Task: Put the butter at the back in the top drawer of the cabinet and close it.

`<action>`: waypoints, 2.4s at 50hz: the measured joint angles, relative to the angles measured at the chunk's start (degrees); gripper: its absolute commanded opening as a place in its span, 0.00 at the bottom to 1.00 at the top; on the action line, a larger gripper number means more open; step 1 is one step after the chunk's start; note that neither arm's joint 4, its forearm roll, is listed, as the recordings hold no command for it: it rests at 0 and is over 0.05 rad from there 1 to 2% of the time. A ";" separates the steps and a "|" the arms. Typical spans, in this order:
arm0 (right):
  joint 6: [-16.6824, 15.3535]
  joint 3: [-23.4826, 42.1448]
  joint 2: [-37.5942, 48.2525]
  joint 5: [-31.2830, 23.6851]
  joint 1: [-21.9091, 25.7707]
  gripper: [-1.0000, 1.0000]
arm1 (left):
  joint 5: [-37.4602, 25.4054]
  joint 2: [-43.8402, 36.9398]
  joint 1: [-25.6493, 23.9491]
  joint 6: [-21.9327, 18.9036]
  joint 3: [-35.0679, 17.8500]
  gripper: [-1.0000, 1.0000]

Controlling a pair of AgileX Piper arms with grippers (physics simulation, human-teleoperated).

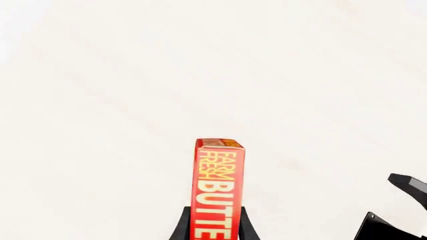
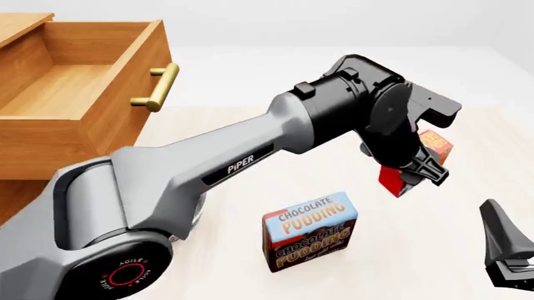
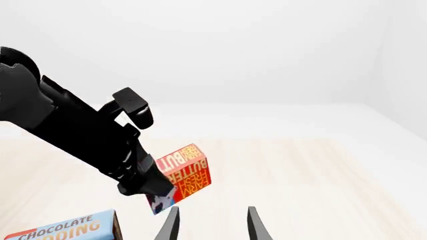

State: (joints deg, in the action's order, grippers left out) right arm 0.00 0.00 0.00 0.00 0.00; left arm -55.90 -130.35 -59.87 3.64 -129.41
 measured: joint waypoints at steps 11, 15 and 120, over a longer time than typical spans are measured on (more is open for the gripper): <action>0.00 0.00 0.00 0.00 0.00 1.00 | 0.96 5.39 1.83 -1.55 4.22 0.00; 0.00 0.00 0.00 0.00 0.00 1.00 | 1.33 7.41 2.45 -2.09 5.95 0.00; 0.00 0.00 0.00 0.00 0.00 1.00 | -5.12 42.65 22.63 -5.98 25.94 0.00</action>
State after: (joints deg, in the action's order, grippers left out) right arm 0.00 0.00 0.00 0.00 0.00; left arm -61.03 -87.70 -37.24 -2.34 -103.48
